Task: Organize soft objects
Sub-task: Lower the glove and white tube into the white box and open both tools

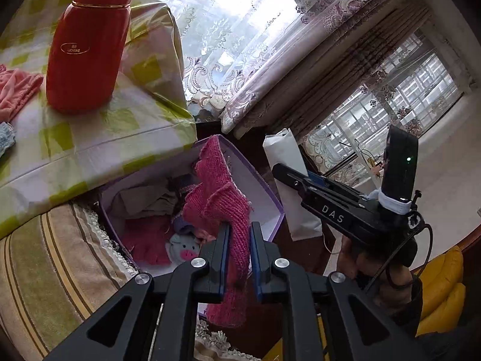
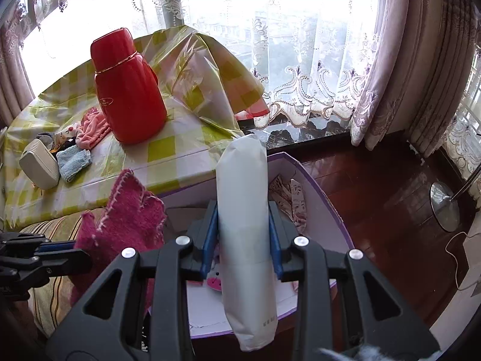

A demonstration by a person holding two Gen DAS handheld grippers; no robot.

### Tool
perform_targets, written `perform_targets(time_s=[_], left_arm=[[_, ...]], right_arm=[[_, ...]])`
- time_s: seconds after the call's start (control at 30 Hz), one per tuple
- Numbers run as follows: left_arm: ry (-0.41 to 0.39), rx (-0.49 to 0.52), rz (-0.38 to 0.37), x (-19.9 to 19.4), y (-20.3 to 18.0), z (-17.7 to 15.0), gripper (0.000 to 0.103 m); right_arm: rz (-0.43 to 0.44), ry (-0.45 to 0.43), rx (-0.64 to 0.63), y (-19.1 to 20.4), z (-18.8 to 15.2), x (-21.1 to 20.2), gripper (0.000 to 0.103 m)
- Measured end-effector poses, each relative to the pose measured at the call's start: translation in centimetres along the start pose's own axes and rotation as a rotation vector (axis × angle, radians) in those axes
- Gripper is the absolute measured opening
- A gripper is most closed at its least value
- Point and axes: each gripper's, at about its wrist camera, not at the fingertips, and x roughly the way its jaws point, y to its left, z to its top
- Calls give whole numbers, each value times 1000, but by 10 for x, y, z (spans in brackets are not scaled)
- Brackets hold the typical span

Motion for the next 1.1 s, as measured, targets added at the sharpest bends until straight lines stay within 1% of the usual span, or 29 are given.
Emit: perform_targets(time_s=[0.03,0.07,0.1,0.13,0.17,0.27,0.47,0.67,0.7,0.73,0.77,0.8,0.83,0.97,1.1], left_arm=[[24,-8,24,6,3,-3,34],[41,-24,39,9,7,-6,41],[59,-39,55,12,11,-8,52],[63,-47,75,13,15,-10,54],[57,-57,92,11,18,-11,54],[32,-79,100,2,23,-8,54],[-27,-68,126,-19,29,-2,54],[-68,-88,136,-35,42,2,54],[-75,-90,138,-40,44,1,54],[-82,-92,141,-43,46,1,54],[-88,-94,142,-46,47,1,54],[-95,-97,144,-48,49,1,54],[-101,-99,145,-50,51,1,54],[-127,-105,152,-60,57,0,54],[-161,-99,171,-75,64,-1,54]], right_arm=[[3,3,1,0,-2,1,35],[6,7,2,0,-4,2,35],[11,13,2,1,-5,4,35],[17,18,1,2,-7,6,35],[24,23,0,4,-9,7,35],[48,46,-15,14,-16,11,35],[110,96,-51,39,-32,15,35],[188,169,-85,66,-46,24,37],[198,175,-87,68,-46,25,38],[207,180,-88,71,-45,25,44],[209,178,-89,72,-44,24,49],[205,173,-93,73,-43,23,56],[201,168,-98,74,-42,21,58],[176,166,-103,76,-34,22,58],[171,156,-119,84,-26,22,58]])
